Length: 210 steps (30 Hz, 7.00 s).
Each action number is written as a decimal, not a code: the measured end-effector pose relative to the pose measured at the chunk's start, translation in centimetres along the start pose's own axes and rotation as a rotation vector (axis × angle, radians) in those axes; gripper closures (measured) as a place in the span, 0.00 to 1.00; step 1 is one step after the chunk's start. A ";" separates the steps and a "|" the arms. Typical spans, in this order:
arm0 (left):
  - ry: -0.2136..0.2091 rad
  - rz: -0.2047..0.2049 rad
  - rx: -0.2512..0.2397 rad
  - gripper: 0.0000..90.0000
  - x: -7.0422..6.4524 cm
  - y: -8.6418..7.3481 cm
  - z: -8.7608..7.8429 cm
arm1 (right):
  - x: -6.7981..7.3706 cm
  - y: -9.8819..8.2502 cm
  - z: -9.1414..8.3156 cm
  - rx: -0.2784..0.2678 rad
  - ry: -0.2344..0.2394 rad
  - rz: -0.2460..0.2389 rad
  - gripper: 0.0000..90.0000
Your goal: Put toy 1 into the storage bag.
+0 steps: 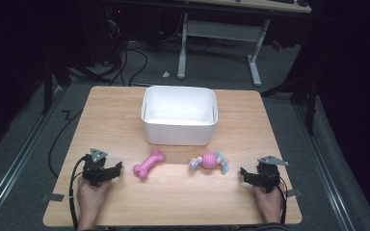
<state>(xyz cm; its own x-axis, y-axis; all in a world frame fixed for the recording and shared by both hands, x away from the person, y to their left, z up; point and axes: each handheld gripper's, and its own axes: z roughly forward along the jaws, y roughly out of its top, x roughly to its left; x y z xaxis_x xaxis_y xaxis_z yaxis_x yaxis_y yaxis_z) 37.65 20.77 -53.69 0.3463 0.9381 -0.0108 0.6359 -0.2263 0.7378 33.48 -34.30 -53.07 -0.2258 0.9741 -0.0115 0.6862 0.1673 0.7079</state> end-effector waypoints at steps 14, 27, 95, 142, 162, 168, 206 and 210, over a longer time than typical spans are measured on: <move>-0.041 0.035 0.001 0.26 0.2 0.2 0.2 | 0.0 0.0 0.0 -0.004 -0.007 0.008 0.22; -0.050 0.039 0.001 0.26 0.2 0.2 0.2 | 0.0 0.0 -0.1 -0.004 -0.008 0.009 0.22; -0.291 0.194 -0.026 0.35 -8.1 4.4 -0.2 | 0.2 -0.1 -0.1 -0.003 -0.008 0.004 0.22; -0.295 0.269 0.077 0.65 -9.1 4.0 2.4 | 0.2 -0.1 -0.1 -0.006 -0.004 -0.001 0.22; -0.352 0.226 0.065 0.66 -8.3 4.4 1.2 | 0.3 0.0 -0.1 -0.003 0.001 -0.003 0.22; -0.381 0.200 0.024 0.66 -8.0 4.8 -0.2 | 0.3 -0.1 -0.1 -0.004 0.003 -0.007 0.22; -0.496 0.242 -0.032 0.67 -8.7 10.1 -4.8 | 0.3 0.1 0.1 -0.006 0.007 -0.008 0.23; -0.506 0.252 -0.045 0.67 -9.0 11.0 -5.4 | 0.4 0.1 0.1 -0.005 0.011 -0.015 0.22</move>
<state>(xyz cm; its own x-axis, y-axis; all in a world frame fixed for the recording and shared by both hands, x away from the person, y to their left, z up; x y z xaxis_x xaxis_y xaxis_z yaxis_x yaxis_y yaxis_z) 37.80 11.27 -41.79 0.7781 0.6113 -0.1447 0.4645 -0.4048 0.7876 33.49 -33.94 -53.05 -0.2432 0.9699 -0.0143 0.6793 0.1808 0.7112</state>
